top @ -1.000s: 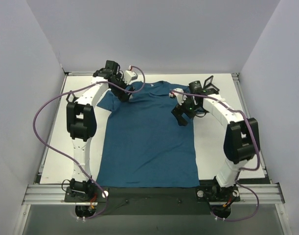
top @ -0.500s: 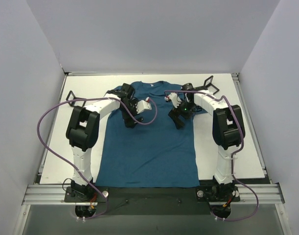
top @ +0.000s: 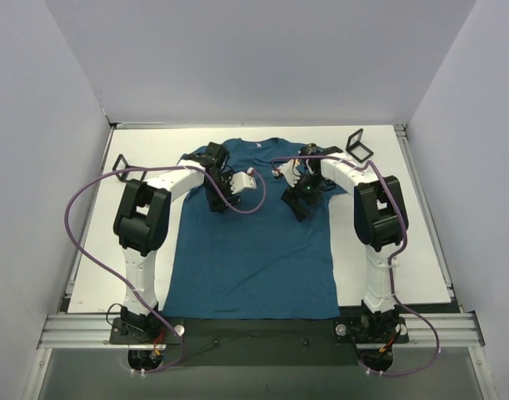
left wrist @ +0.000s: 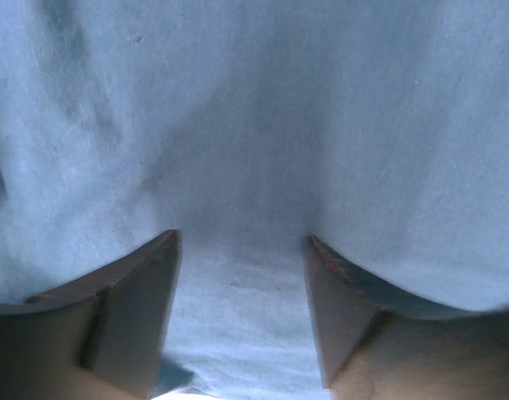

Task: Remove the brooch from the garment
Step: Adjust the flattened clothing at the center of the board.

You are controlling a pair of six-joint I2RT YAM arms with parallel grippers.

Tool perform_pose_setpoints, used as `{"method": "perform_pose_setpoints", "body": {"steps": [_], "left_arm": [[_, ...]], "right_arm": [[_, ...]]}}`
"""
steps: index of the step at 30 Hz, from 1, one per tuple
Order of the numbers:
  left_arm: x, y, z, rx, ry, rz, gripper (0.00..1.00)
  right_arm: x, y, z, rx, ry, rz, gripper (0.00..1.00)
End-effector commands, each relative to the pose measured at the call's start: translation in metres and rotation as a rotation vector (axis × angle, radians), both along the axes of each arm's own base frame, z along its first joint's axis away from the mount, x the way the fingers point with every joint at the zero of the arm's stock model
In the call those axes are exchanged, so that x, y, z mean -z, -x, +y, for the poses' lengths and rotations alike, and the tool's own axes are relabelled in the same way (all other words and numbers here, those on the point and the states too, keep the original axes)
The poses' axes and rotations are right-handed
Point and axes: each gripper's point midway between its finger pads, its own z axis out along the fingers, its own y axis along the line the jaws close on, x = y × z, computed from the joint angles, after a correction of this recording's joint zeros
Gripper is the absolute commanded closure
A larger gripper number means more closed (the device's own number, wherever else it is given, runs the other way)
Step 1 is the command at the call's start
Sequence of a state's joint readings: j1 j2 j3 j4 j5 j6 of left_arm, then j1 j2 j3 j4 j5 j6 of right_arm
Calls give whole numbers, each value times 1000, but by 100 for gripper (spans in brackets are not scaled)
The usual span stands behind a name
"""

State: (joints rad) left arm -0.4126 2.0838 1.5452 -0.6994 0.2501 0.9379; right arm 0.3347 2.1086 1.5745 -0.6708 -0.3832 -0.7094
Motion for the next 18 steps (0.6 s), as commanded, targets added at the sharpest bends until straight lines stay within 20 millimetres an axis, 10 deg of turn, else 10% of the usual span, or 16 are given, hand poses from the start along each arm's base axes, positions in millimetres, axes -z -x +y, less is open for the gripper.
{"method": "perform_pose_setpoints", "body": {"steps": [1,5,8,18], "left_arm": [[8,4,2,41,-3,17,37],[13,11,5,58,-14,43,61],[17,14,6,57,-26,58,100],[-13,-17,9,-69,96,-12,100]], "right_arm": [[6,17,-2,-29,13,84,28],[6,17,-6,-36,28,85,47],[6,17,-8,-36,37,88,68],[-10,-1,-19,39,14,41,100]]}}
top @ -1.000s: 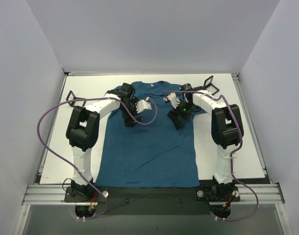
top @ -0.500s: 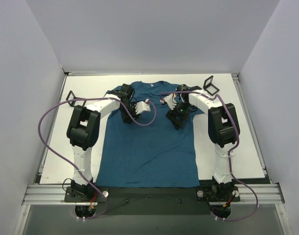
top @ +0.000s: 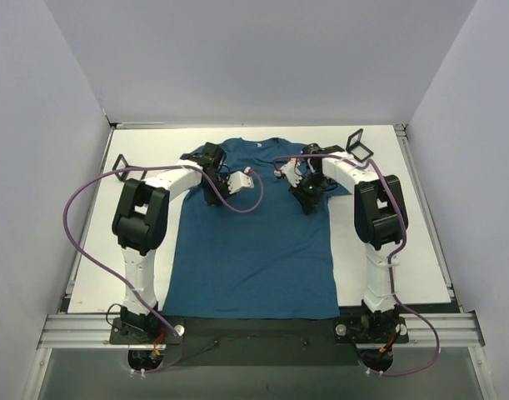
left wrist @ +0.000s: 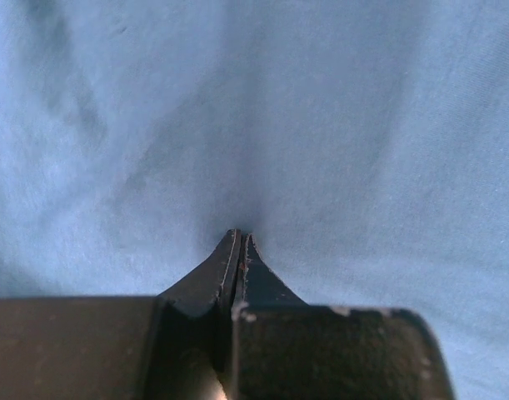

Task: Remove the brooch from the garment
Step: Adjust the flattened clothing at the center of the board.

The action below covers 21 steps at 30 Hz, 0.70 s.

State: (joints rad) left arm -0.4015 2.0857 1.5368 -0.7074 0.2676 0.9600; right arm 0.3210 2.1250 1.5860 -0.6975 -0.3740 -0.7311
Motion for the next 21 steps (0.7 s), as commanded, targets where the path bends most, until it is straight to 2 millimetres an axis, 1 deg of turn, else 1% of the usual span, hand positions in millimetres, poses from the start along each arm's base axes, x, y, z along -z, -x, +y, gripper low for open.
{"method": "perform_pose_setpoints", "body": {"steps": [1,2,4,7,8,9,11,12,15,16,18,19,21], "left_arm": [[-23,-28,11,-113,112,-36,100],[-33,-36,10,-123,138,-56,100],[-43,-43,15,-147,153,-84,100],[-42,-38,20,-104,107,-86,100],[-38,-30,22,-90,83,-55,100],[-33,-24,24,-63,63,-43,87],[-25,-12,27,-34,35,-10,72],[-19,-1,30,-7,17,9,63],[-13,14,29,47,-1,23,57],[-8,22,30,60,-10,43,57],[-9,29,30,83,-13,49,53],[-9,31,29,91,-6,58,49],[-10,37,30,104,-10,87,49]], "right_arm": [[-17,-7,-14,68,-21,11,100],[-24,-13,-14,91,-35,-6,100],[-32,-21,-18,124,-57,-31,100],[-41,-27,-21,146,-75,-52,100],[-44,-28,-23,149,-77,-60,100],[-43,-27,-22,146,-76,-58,100],[-42,-26,-21,141,-75,-55,100],[-39,-24,-21,141,-74,-46,100],[-37,-23,-21,140,-71,-41,100],[-36,-22,-21,142,-70,-38,100],[-36,-21,-20,139,-69,-38,100],[-36,-20,-20,141,-67,-37,100],[-36,-19,-19,138,-67,-38,100]]}}
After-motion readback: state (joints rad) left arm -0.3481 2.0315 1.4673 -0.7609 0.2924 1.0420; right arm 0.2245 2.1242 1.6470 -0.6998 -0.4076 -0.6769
